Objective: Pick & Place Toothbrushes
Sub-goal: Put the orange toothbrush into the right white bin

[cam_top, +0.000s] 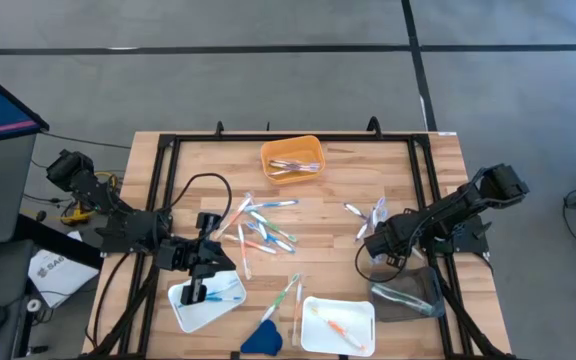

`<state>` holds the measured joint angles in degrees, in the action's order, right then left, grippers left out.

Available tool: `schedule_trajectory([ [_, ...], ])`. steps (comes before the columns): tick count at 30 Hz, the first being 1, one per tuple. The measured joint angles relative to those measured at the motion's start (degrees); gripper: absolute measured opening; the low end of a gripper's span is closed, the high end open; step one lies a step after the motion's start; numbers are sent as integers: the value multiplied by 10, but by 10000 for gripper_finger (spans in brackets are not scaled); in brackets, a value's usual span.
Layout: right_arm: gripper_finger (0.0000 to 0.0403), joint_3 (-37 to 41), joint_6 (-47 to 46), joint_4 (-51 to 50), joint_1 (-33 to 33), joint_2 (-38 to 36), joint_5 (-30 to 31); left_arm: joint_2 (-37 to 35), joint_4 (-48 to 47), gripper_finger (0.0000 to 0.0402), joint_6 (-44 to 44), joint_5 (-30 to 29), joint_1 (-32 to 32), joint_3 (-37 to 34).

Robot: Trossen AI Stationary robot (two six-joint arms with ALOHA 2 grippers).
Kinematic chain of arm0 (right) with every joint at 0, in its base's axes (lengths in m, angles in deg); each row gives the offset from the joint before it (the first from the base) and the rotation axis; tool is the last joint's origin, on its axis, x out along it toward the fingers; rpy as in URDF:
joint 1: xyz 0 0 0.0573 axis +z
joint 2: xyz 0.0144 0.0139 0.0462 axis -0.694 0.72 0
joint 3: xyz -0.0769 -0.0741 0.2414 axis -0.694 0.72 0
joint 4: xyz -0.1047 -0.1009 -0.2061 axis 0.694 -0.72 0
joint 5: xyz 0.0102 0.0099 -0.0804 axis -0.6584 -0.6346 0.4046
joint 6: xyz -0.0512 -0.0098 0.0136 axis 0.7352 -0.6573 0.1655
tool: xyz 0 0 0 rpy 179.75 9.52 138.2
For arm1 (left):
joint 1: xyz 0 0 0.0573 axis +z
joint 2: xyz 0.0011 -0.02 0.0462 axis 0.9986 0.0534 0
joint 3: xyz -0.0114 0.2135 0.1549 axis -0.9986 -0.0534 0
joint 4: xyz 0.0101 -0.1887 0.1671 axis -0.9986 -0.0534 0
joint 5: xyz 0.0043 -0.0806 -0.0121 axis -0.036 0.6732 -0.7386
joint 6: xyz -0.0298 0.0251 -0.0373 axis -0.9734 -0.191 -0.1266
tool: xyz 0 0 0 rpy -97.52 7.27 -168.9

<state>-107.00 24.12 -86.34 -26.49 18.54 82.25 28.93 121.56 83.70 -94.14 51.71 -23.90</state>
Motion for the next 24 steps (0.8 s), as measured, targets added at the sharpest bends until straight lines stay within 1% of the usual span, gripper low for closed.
schedule_trajectory([
  [4, 105, 1, -4, 0, 0, 1, 1, 0, 0, 1, 0, 0, 0, 0],
  [10, 19, -2, -24, 7, 0, 0, -4, 0, 0, 1, 0, 0, 0, 0],
  [12, 14, -7, -24, 6, 0, 0, -5, 0, 0, 1, 0, 0, 0, 0],
  [15, 30, -23, -23, -2, 1, 1, 1, 0, 0, 1, 0, 0, 0, 0],
  [17, 33, -35, -21, -4, 0, 1, 8, 0, 0, 1, 0, 0, 0, 0],
  [21, 11, -58, -23, -16, 2, 1, 22, 0, 0, 1, 0, 0, 0, 0],
  [24, 14, -73, -44, -45, 2, 1, 56, 0, 0, 1, 0, 0, 0, 0],
])
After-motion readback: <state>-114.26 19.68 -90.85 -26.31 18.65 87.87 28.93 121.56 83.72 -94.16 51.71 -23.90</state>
